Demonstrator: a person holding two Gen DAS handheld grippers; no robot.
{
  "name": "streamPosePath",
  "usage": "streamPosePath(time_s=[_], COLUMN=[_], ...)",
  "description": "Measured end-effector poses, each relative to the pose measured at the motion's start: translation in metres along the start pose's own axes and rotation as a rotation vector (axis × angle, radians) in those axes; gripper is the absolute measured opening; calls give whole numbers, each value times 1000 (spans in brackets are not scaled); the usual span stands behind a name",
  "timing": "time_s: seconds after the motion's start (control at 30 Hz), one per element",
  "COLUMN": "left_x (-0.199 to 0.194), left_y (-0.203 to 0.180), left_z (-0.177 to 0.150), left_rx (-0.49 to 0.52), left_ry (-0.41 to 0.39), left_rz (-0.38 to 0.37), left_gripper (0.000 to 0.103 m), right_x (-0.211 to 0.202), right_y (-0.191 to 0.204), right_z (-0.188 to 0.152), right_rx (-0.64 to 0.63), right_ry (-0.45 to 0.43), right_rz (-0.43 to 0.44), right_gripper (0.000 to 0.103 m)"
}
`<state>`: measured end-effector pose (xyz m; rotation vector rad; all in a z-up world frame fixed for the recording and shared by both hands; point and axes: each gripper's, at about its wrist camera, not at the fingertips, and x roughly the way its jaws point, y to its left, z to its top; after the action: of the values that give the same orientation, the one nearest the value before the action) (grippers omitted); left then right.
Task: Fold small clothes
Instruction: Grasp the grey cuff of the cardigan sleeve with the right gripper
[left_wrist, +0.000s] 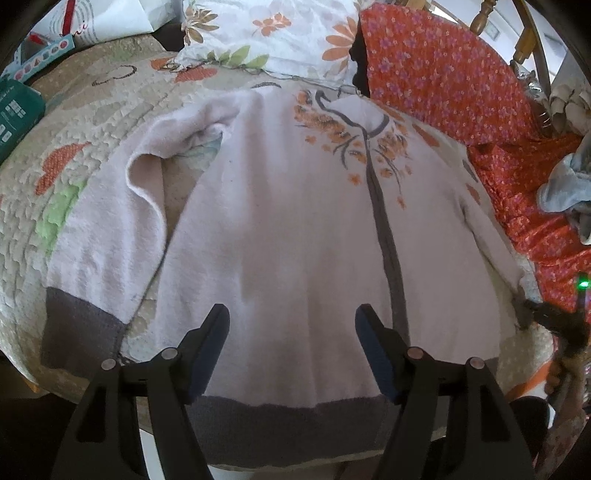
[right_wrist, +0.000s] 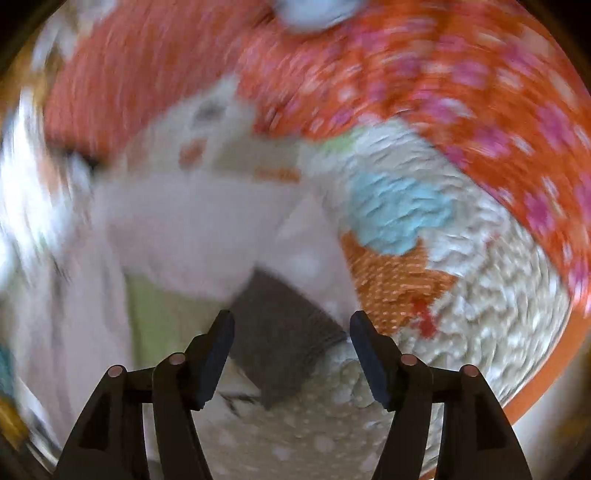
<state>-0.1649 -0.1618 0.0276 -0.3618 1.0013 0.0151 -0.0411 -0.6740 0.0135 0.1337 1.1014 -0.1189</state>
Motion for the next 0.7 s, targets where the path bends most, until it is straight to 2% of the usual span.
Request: streamPosePath(time_s=[0.1,0.13,0.17,0.2,0.23,0.3,0.4,0.47,0.5,0.57,0.6,0.63,0.7], left_x=[-2,-3,-5,-6,-7,-8,-7,-6,-6,-6,-5,-4,-3], left_y=[-6,-8,-10,-10,-10,-9,-4,1,3,8,9,10,11], left_z=[-3,-4,-4,-4,-4,-4,-3,-2,-2,-1,-1,-1,-2], left_rx=[17,24,30,32,32,28,14,-3,-12,-29,-34,-39,-38], left_ry=[-8,-11,-14,-16,-18,-24,-25,-24,-24,-25,-24,-22,-17], left_rz=[-2,-1,1,0,-3,-5,-10,-13,-13,-13,-12,-10,-11], left_gripper=[70,70,70,70,70,70,70,70,70,70,70,70,70], right_x=[17,17,14,10,7,-10,-23,-31,-36,-48,-53,-57,-59], right_y=[38,49,54,52,45,6,-56,-109,-123,-152,-159,-160,-156], right_z=[-4,-7,-8,-7,-4,10,22,20,17,5,-2,-7,-20], right_rx=[-238,-311,-347,-341,-308,-117,136,323,373,479,509,519,521], right_ry=[39,15,-6,-16,-21,-79,-127,-124,-129,-163,-175,-184,-188], right_rz=[-130,-173,-186,-189,-196,-169,-277,-316,-287,-157,-92,-50,91], right_gripper=[82,80,76,49,22,20,21,27,33,36,42,49,50])
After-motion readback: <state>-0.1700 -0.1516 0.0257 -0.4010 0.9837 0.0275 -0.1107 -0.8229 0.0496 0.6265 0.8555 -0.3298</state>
